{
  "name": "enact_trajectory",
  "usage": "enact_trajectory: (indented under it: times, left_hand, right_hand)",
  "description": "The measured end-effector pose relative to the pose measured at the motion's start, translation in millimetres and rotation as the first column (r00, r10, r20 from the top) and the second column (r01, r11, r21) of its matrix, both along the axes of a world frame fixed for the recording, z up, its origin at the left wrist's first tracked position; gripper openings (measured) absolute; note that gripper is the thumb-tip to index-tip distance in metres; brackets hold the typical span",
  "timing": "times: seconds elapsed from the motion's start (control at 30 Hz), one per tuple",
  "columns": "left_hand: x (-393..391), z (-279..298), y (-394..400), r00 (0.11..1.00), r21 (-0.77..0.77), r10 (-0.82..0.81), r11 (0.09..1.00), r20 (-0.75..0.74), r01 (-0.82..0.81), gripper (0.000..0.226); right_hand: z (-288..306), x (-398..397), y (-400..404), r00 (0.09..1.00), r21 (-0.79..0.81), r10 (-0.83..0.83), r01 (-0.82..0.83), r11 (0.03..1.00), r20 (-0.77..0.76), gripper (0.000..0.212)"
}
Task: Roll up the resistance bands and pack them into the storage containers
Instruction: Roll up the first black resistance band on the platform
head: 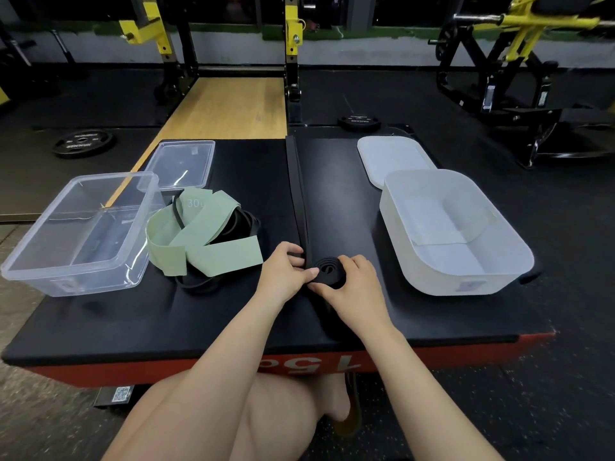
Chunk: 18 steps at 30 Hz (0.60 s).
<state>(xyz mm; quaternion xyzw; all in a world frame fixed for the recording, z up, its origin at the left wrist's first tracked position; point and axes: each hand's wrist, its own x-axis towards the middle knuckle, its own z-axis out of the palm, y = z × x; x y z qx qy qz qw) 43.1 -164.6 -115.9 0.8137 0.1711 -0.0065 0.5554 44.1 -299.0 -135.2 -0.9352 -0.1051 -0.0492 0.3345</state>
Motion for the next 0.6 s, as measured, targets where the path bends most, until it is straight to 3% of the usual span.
enact_trajectory:
  times: [0.3,0.6]
  left_hand:
    - [0,-1,3,1.0,0.066,-0.021,0.998,0.014,0.02,0.032]
    - [-4,-3,3,0.999,0.153,-0.041,0.987,-0.007,0.042,0.031]
  right_hand:
    - [9,15,-18,0.979,0.005,0.156,-0.157,0.988,-0.134,0.078]
    - [25,28,-29,0.925,-0.014,0.339,-0.346,0.938,-0.17,0.069]
